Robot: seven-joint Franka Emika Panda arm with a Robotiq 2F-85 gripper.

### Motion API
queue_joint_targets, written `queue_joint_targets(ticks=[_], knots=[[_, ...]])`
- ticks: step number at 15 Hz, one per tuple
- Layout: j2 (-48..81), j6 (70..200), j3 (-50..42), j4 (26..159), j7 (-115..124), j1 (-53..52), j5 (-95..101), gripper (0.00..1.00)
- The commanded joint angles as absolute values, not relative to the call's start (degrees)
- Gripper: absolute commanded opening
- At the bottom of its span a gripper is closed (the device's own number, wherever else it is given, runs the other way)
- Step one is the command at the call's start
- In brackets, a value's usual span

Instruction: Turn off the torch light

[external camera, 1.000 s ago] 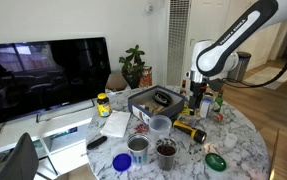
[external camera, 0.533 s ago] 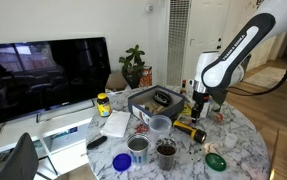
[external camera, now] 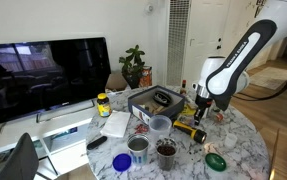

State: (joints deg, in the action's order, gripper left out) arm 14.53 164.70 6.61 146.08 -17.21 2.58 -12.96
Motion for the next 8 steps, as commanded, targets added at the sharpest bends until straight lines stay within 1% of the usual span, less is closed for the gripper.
queue_joint_targets(ticks=[1, 6, 8], knots=[[16.13, 169.36, 8.26, 147.22, -15.54, 4.01, -13.59, 0.00], [18.46, 172.88, 10.13, 146.62, -13.36, 5.46, -13.28, 0.00], [19.28, 173.69, 9.45, 146.53, -11.48, 5.00, -12.09, 0.00]])
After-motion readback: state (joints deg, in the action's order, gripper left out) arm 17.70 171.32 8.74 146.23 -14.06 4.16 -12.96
